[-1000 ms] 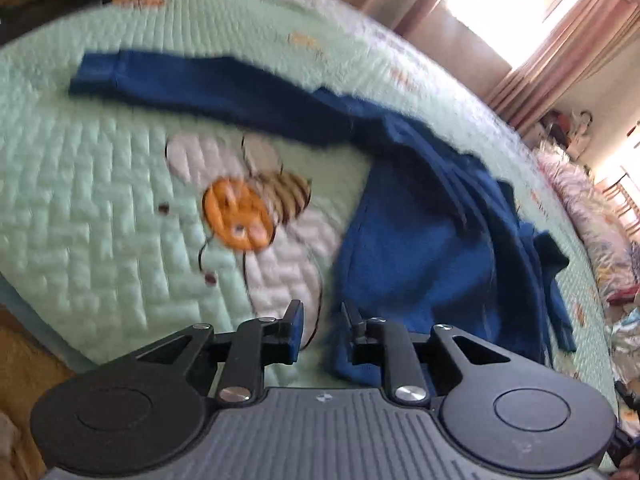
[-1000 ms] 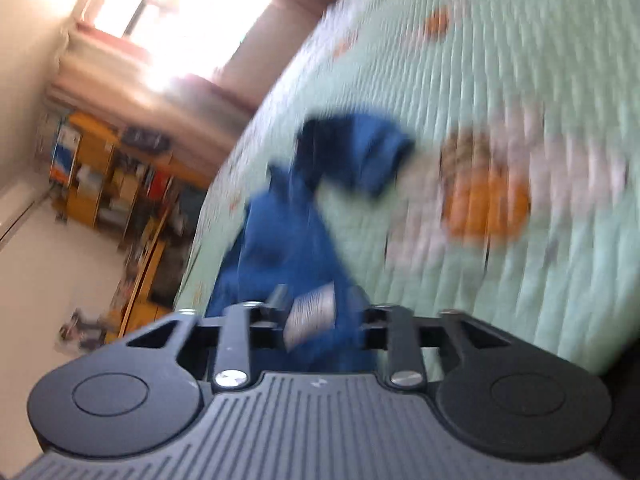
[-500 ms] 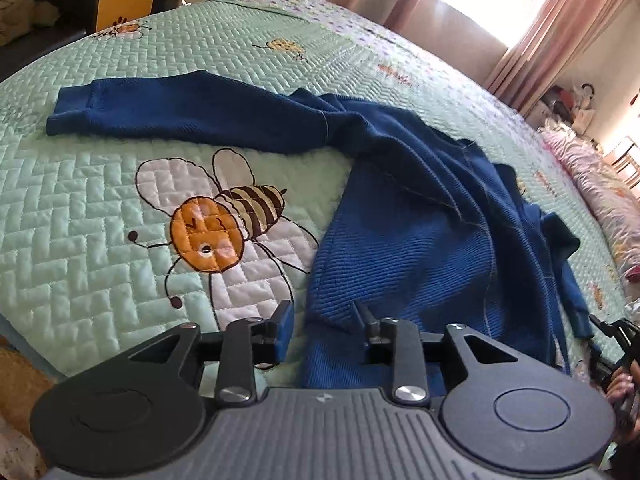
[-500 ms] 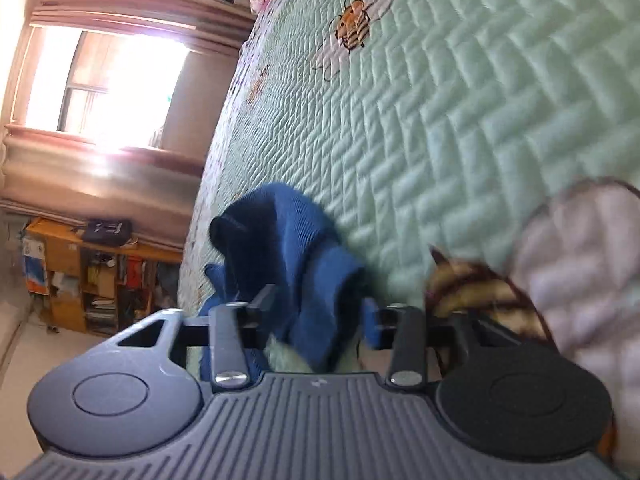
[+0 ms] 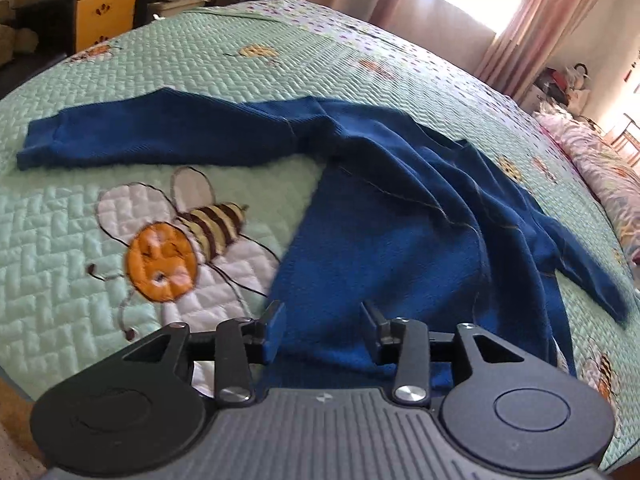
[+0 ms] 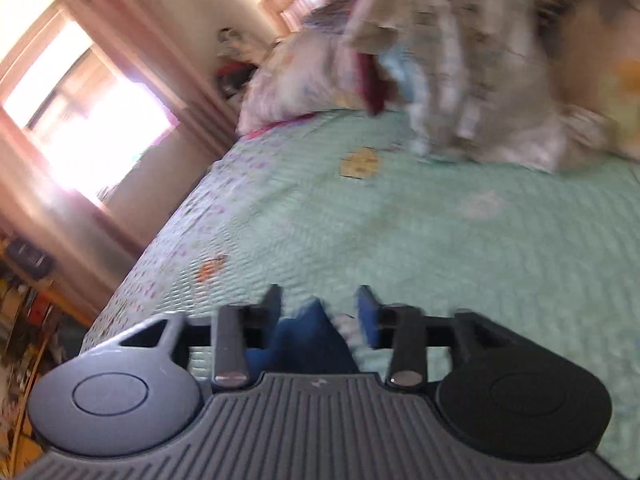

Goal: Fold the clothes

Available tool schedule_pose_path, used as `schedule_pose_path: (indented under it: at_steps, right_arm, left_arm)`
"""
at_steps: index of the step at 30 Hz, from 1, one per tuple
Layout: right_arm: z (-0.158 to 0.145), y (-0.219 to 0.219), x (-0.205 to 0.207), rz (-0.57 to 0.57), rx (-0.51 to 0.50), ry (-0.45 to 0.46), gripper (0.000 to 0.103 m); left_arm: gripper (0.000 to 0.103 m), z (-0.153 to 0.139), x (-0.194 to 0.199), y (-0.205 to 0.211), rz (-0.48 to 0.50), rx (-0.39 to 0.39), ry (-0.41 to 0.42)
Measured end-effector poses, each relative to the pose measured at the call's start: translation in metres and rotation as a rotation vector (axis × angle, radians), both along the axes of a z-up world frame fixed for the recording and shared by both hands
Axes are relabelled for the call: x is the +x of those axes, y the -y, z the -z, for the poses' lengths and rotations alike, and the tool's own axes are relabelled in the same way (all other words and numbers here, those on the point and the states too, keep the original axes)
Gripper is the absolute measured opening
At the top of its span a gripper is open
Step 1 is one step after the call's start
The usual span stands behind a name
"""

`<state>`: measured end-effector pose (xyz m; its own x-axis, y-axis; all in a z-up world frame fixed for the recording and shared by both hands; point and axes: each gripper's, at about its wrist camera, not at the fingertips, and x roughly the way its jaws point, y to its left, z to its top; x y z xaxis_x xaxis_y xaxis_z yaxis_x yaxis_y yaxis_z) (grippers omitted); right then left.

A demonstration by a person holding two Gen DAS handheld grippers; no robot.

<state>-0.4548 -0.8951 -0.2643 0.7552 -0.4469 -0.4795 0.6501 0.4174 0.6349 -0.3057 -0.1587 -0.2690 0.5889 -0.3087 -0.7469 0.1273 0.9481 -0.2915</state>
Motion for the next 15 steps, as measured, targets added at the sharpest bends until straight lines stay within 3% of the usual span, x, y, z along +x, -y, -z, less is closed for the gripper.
schedule_pose_path:
  at_steps: [5,10,14,15]
  right_arm:
    - [0.062,-0.097,-0.033,-0.185,0.091,0.083,0.056]
    - [0.114,-0.202,-0.021,-0.377,0.286,0.246,0.056]
    - [0.132,-0.228,0.003,-0.472,0.333,0.261,0.057]
    - [0.135,-0.228,0.003,-0.475,0.330,0.256,0.056]
  left_arm:
    - [0.045,-0.007,-0.004,-0.005,0.001,-0.001,0.020]
    - [0.047,-0.018,0.002,-0.044,-0.100,-0.103,0.030]
    - [0.053,-0.027,0.011,-0.083,-0.201,-0.160,0.081]
    - [0.060,-0.028,0.013,-0.095,-0.242,-0.160,0.098]
